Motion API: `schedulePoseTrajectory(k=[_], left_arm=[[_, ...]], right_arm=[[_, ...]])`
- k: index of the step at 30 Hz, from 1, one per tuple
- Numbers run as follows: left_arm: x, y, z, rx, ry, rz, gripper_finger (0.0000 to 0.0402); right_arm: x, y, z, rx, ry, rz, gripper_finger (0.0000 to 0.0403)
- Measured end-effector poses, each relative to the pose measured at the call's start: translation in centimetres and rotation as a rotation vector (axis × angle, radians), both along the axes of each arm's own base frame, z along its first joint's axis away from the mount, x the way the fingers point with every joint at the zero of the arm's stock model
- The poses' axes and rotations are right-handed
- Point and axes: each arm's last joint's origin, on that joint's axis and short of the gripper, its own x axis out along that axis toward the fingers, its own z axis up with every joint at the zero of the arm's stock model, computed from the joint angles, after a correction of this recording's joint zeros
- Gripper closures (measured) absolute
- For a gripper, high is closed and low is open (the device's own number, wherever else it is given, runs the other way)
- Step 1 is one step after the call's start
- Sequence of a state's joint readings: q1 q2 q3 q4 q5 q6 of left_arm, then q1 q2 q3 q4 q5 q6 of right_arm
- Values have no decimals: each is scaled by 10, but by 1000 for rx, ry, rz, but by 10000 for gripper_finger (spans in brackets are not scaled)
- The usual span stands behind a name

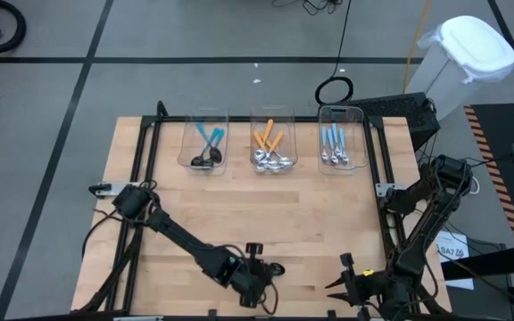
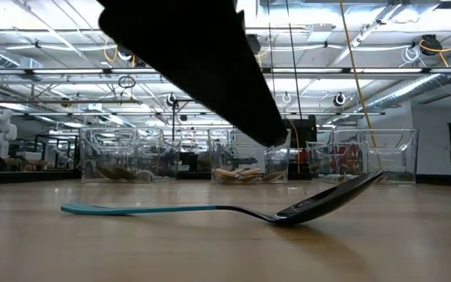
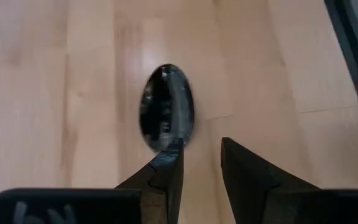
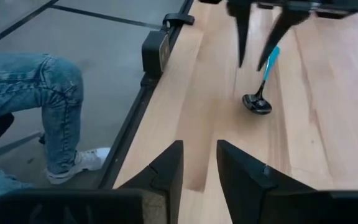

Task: Sort silverware by color (type)
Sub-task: Put the blue spoon into the left transparent bin

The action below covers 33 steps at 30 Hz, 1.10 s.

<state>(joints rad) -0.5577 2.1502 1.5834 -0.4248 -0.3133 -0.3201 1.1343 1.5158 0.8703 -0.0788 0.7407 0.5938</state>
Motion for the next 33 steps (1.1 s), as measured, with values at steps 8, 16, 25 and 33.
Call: schedulePoseTrajectory(k=[8, 16, 25, 33], left_arm=[[-6, -5, -17, 67, 48, 23, 293], [-1, 3, -31, 109, 79, 37, 293], [3, 5, -27, 89, 48, 46, 293], [-1, 13, -26, 77, 94, 155, 293]], right_arm=[[0, -1, 0, -4, -14, -17, 312], [0, -1, 0, -4, -14, -18, 312], [0, -1, 0, -8, -15, -15, 312], [0, -1, 0, -10, -16, -14, 312]])
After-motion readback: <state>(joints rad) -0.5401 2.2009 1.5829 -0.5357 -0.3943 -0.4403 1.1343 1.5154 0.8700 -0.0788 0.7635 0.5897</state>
